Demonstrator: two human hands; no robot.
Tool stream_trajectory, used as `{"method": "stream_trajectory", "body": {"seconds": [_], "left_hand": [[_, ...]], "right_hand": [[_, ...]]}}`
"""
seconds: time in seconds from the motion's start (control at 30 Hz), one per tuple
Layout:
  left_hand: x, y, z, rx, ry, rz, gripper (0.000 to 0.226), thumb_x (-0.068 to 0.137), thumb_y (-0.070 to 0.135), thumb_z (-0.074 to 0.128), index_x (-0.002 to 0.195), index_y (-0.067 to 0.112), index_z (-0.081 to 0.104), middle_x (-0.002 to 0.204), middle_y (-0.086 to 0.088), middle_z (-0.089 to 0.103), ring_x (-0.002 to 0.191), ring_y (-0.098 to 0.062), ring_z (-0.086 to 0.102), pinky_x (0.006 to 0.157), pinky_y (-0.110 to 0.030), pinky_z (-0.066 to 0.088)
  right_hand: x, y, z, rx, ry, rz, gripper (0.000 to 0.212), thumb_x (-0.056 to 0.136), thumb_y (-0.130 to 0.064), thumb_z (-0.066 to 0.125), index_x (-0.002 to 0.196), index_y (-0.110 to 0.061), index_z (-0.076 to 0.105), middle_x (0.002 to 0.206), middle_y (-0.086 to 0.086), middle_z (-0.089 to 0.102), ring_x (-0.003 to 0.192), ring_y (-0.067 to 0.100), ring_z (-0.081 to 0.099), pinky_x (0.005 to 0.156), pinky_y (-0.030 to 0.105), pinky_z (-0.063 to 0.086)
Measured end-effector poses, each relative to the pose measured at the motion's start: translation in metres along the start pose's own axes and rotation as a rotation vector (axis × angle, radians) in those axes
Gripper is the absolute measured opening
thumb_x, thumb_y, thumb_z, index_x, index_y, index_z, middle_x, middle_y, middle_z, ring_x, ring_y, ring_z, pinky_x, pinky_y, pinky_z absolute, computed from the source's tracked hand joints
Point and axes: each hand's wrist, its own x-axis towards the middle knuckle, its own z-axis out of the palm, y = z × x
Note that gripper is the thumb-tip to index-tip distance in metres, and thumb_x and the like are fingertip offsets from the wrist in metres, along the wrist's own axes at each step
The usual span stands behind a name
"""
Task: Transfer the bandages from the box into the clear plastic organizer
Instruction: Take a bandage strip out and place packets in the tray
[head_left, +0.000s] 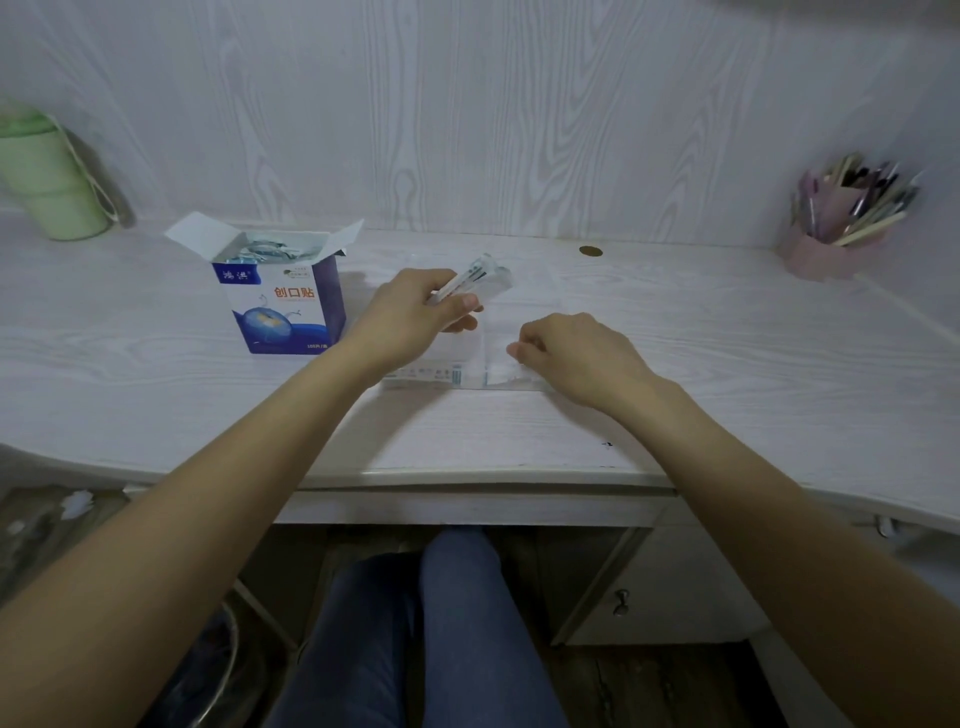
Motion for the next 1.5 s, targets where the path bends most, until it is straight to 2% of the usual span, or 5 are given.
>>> {"method": "stream_trajectory", "body": {"seconds": [0.27,0.63,0.9,1.13,1.5], "left_hand": [[0.000,-0.002,0.000,0.019,0.004,0.004,0.017,0.095,0.029,0.053,0.100,0.018,0.064,0.098,0.000,0.072,0.092,-0.006,0.067,0.095,-0.031,0.049],[0.004,0.001,0.002,0.289,-0.022,0.063,0.026,0.098,0.028,0.047,0.100,0.011,0.067,0.101,-0.003,0.070,0.095,-0.020,0.062,0.084,-0.031,0.043],[0.009,0.005,0.006,0.405,-0.062,0.081,0.027,0.099,0.028,0.044,0.102,0.011,0.064,0.104,-0.002,0.069,0.094,-0.020,0.059,0.072,-0.026,0.036],[0.000,0.005,-0.005,-0.089,-0.043,-0.017,0.021,0.099,0.021,0.047,0.105,0.008,0.063,0.092,-0.001,0.073,0.086,-0.015,0.068,0.077,-0.026,0.052],[-0.018,0.010,-0.024,-0.310,-0.174,-0.154,0.032,0.102,0.031,0.036,0.114,0.012,0.059,0.093,-0.007,0.073,0.052,-0.008,0.048,0.051,-0.019,0.034]], "right_hand": [[-0.006,-0.007,0.005,-0.032,0.021,0.005,0.050,0.101,-0.040,0.036,0.057,-0.017,0.039,0.067,-0.005,0.038,0.070,0.016,0.038,0.065,0.032,0.036],[0.001,-0.005,0.001,0.063,-0.072,-0.032,0.048,0.100,-0.040,0.038,0.058,-0.016,0.040,0.061,-0.001,0.048,0.056,0.017,0.045,0.052,0.030,0.031],[0.005,-0.003,0.003,0.085,-0.113,-0.022,0.042,0.099,-0.041,0.040,0.073,-0.013,0.057,0.083,0.004,0.066,0.072,0.022,0.058,0.062,0.032,0.041],[0.010,0.003,-0.014,0.606,0.096,0.064,0.037,0.088,-0.041,0.063,0.119,-0.024,0.052,0.099,-0.004,0.063,0.091,0.011,0.058,0.070,0.023,0.044],[0.018,-0.020,-0.012,1.040,0.221,-0.012,0.017,0.080,-0.008,0.073,0.097,-0.011,0.069,0.063,0.000,0.065,0.055,0.005,0.063,0.053,0.015,0.046]]}}
